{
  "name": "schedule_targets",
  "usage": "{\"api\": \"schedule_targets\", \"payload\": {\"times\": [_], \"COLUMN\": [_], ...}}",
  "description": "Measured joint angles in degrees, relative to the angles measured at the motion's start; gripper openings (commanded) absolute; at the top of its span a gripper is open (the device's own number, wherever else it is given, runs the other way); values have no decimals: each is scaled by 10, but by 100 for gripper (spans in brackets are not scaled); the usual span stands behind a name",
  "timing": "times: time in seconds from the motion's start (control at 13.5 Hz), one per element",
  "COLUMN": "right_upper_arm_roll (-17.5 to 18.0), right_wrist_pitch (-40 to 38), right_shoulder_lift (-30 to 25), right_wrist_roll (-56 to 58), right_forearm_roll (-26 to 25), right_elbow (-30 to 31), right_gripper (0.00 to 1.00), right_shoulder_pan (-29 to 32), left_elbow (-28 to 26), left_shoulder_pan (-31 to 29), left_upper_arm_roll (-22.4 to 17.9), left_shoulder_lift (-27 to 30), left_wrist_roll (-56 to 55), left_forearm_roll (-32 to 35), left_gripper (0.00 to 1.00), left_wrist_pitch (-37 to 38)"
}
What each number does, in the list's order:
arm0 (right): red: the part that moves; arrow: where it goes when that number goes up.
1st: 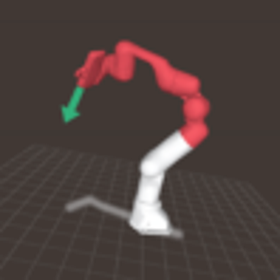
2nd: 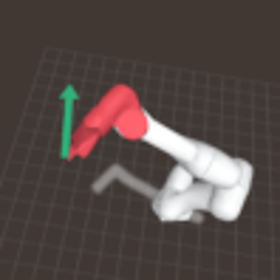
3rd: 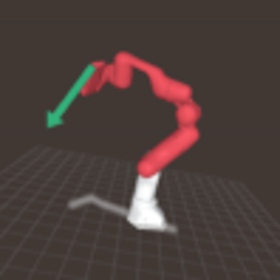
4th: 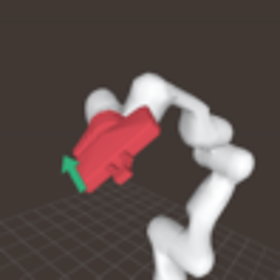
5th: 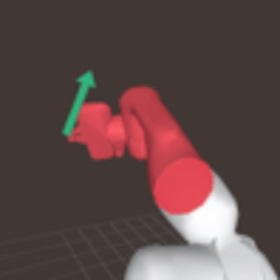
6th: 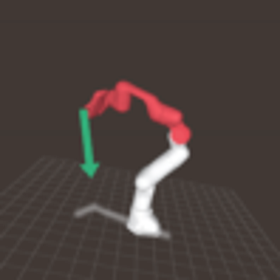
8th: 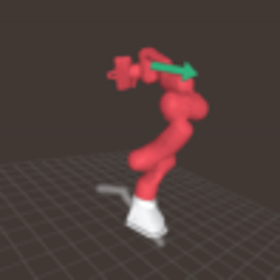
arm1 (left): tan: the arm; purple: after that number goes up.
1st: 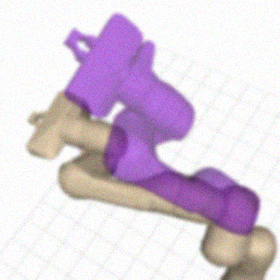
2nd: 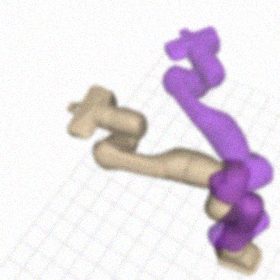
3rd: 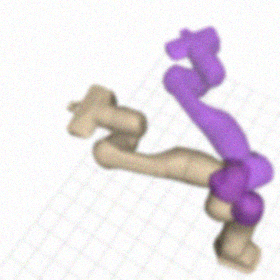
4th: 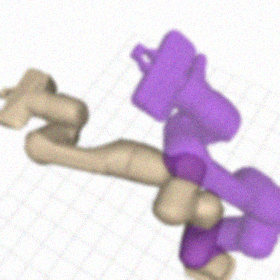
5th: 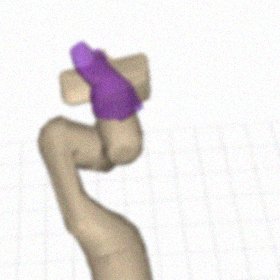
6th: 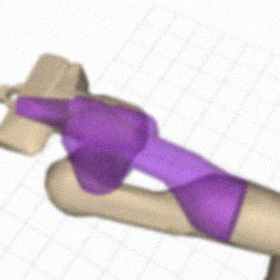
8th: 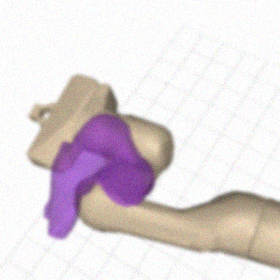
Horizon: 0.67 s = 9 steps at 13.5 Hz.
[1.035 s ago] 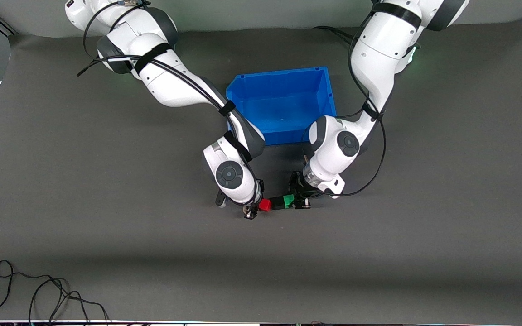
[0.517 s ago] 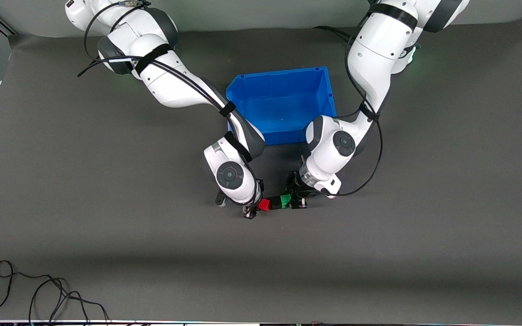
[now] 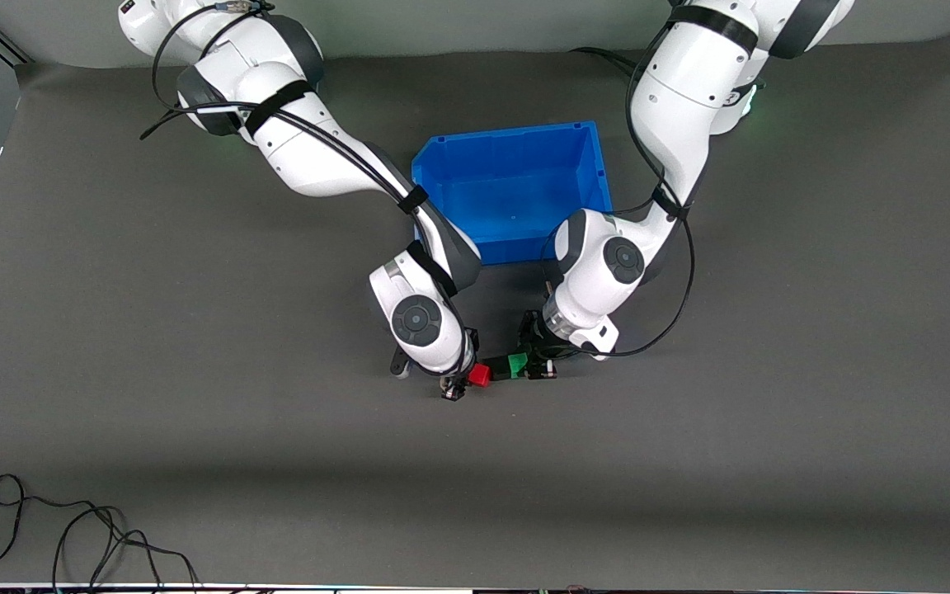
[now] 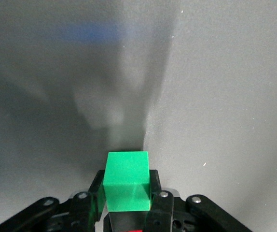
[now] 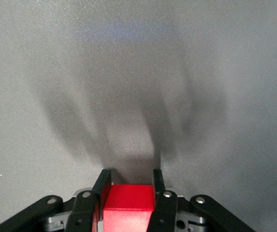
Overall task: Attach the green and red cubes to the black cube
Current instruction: 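Press the red and green cubes against the black cube's sides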
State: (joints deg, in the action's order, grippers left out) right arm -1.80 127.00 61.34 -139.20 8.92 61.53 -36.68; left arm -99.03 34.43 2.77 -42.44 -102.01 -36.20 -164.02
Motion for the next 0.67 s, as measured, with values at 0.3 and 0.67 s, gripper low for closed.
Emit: {"api": "schedule_targets", "payload": {"times": [0.3,0.67], "right_upper_arm_roll": [-1,-3], "right_wrist_pitch": [2,6], "right_shoulder_lift": [0,0], "right_wrist_roll": [5,25], "right_forearm_roll": [0,0], "right_elbow": [-1,-6], "right_gripper": [100,100], "right_shoulder_pan": [2,4], "left_elbow": [1,3], "left_shoulder_pan": [2,2], "left_upper_arm_roll": [0,0], "left_shoulder_lift": [-2,-7], "left_wrist_roll": [0,0], "left_forearm_roll": [0,0], "left_gripper": [33,85], "left_wrist_pitch": [0,-1]}}
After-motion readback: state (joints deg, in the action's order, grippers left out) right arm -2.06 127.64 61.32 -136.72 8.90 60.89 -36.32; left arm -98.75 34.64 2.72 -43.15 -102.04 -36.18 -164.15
